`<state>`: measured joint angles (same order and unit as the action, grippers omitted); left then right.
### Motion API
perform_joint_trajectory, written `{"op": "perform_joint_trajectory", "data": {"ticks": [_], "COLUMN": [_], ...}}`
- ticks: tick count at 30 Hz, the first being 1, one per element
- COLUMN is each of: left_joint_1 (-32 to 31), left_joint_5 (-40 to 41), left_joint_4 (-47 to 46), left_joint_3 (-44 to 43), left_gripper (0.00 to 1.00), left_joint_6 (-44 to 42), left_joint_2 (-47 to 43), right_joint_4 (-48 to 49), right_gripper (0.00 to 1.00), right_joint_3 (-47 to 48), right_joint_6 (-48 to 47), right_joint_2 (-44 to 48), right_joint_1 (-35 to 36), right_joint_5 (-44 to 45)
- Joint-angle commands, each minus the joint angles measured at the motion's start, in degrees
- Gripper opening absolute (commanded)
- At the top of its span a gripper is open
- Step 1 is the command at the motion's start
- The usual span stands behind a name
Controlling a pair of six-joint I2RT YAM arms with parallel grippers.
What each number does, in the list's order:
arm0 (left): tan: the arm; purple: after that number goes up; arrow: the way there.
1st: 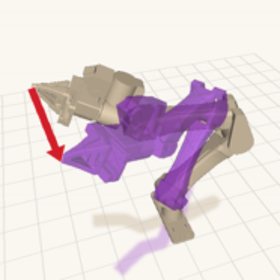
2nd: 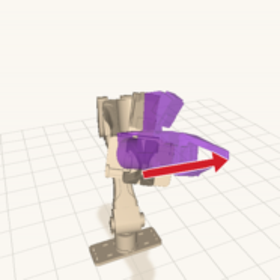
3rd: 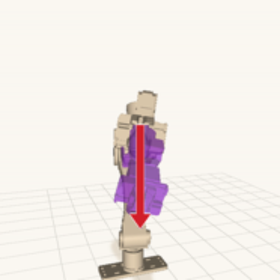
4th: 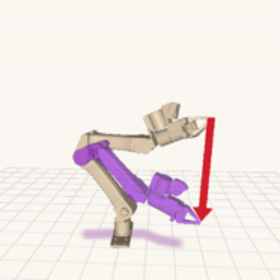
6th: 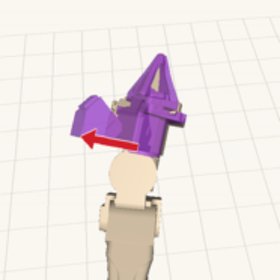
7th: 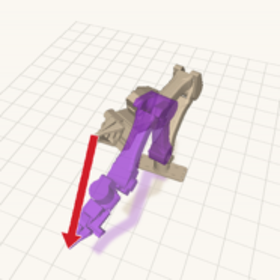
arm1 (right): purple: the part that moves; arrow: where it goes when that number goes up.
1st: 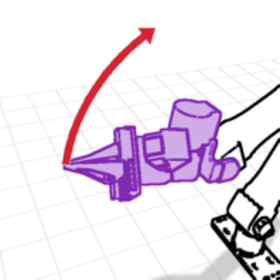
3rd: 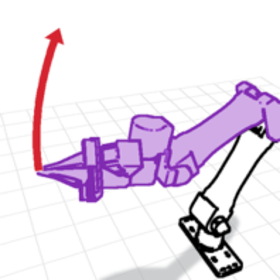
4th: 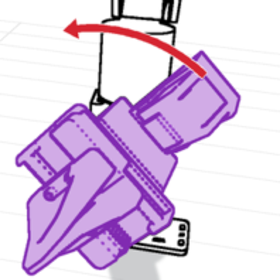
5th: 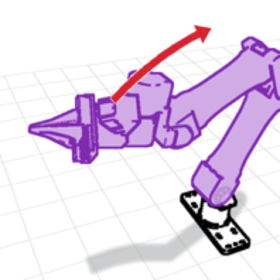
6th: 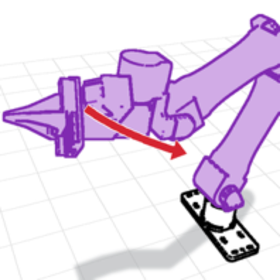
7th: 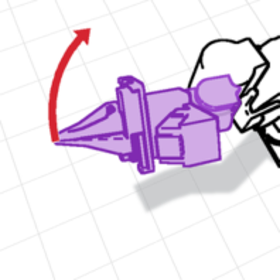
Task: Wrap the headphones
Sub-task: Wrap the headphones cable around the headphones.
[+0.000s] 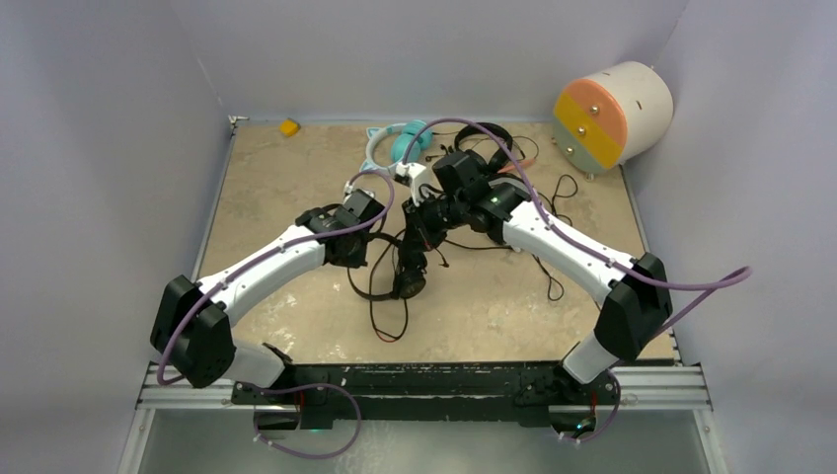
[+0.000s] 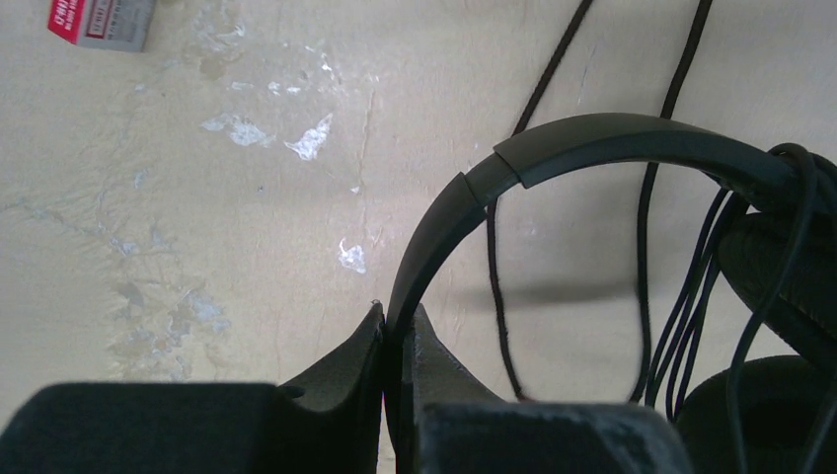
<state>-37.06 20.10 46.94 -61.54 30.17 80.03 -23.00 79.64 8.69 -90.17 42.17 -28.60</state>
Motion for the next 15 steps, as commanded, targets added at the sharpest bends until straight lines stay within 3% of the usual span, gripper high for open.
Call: {"op": "perform_joint_trajectory", "data": {"ticks": [1, 11, 15], "left_joint_1": [-0.39, -0.43, -0.35], "left_joint_5": [-4.31, -17.98, -21.39], "left_joint_4": [2.28, 1.07, 0.18], "left_joint_3": [-2.22, -2.82, -2.35], "left_gripper": [0.0, 0.0, 0.0], "left_joint_6": [-5.5, -8.95, -7.95], "left_joint_2": [0.17, -2.98, -3.46], "right_joint_4": [-9.2, -8.28, -6.15], "right_gripper": [0.06, 0.2, 0.17], "right_joint_3": [4.24, 3.4, 0.99], "right_joint_6": [-6.16, -8.3, -7.36], "right_joint_2": [0.04, -1.38, -1.03], "right_joint_1": [0.1, -0.46, -1.19], "right_joint_5": [3.26, 15.51, 14.92]}}
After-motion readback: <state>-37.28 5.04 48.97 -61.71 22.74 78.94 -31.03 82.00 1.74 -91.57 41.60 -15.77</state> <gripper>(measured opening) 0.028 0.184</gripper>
